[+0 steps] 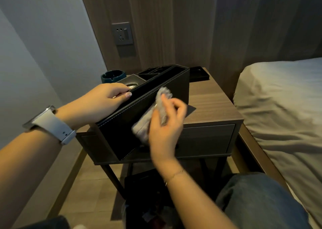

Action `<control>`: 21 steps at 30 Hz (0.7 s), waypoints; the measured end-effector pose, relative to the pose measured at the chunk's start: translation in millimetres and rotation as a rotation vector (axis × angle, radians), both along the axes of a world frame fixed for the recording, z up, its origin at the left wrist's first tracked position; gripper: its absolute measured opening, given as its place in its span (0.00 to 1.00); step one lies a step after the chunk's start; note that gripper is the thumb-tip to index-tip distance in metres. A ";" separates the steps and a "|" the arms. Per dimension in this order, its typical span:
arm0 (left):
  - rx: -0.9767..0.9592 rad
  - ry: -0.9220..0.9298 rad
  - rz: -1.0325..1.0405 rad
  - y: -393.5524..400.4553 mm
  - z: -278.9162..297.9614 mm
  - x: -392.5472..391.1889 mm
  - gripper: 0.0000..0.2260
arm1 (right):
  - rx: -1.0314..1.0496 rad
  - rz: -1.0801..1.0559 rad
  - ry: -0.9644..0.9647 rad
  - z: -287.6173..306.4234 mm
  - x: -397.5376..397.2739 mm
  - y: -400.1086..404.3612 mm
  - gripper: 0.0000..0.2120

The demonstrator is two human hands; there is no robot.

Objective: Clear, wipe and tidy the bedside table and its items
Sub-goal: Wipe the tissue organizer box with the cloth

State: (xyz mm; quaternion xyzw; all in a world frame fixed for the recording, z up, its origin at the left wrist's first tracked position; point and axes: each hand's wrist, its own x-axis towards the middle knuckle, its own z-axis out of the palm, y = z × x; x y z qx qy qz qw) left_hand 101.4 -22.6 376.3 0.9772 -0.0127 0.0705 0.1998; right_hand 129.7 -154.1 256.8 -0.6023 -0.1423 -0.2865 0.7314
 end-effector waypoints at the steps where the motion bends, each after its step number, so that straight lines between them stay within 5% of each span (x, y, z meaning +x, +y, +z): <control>1: 0.002 0.007 -0.004 0.4 0.9 1.1 0.12 | -0.036 0.054 -0.019 -10.1 -17.2 4.4 0.18; 7: 0.084 -0.076 -0.059 5.6 -8.1 -5.9 0.09 | -0.190 0.391 -0.022 -28.4 -47.7 -32.9 0.18; 16: 0.075 -0.392 -0.095 -8.7 -54.5 -46.6 0.15 | -0.521 -0.078 -0.107 88.0 54.1 -109.9 0.18; 21: 0.064 -0.419 -0.073 -15.0 -64.9 -56.2 0.20 | -0.627 -0.152 -0.199 65.6 18.7 -88.1 0.15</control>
